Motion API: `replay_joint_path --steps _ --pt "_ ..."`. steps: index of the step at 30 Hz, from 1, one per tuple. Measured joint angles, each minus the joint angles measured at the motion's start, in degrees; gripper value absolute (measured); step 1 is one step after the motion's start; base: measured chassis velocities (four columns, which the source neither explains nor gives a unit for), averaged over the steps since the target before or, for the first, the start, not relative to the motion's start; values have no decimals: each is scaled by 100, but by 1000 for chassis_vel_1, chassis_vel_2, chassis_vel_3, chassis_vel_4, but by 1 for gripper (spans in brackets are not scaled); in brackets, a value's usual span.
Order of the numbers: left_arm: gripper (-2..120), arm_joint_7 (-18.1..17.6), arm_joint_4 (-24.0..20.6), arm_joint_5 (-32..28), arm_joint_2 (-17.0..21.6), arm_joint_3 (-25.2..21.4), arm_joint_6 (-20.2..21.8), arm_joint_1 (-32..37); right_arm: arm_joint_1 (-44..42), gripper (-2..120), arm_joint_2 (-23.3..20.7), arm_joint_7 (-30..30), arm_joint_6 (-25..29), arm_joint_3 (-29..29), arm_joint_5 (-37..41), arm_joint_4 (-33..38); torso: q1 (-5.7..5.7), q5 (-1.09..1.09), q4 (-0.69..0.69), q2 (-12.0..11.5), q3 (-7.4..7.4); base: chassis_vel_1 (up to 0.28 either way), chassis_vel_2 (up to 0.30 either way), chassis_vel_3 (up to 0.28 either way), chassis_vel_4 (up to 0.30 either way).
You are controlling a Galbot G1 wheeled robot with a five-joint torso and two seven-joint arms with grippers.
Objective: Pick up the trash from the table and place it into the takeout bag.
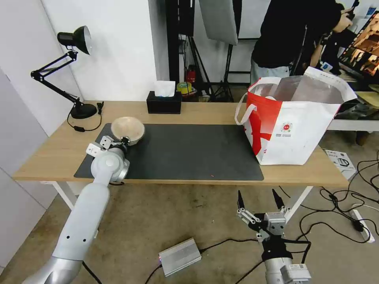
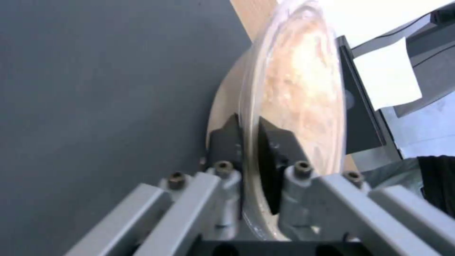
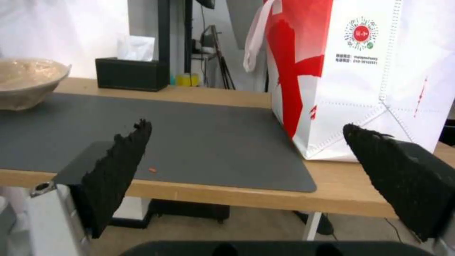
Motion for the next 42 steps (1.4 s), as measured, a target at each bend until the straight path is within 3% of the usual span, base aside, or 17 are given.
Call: replay_joint_path --steps 2,13,25,33,42 --pt "0 0 -9 0 4 0 -14 7 0 100 0 0 0 0 0 0 0 0 0 0 0 0 0 0 0" --pt "0 5 -133 0 26 -4 -49 99 0 100 0 0 0 0 0 0 0 0 0 0 0 0 0 0 0" --pt "0 246 -697 -45 145 93 -148 232 0 100 0 0 0 0 0 0 0 0 0 0 0 0 0 0 0" --pt "0 599 -1130 -263 229 563 -299 -85 0 100 0 0 0 0 0 0 0 1 0 0 0 0 0 0 0" --pt "0 1022 -1146 -394 265 1107 -447 -545 0 100 0 0 0 0 0 0 0 0 0 0 0 0 0 0 0"
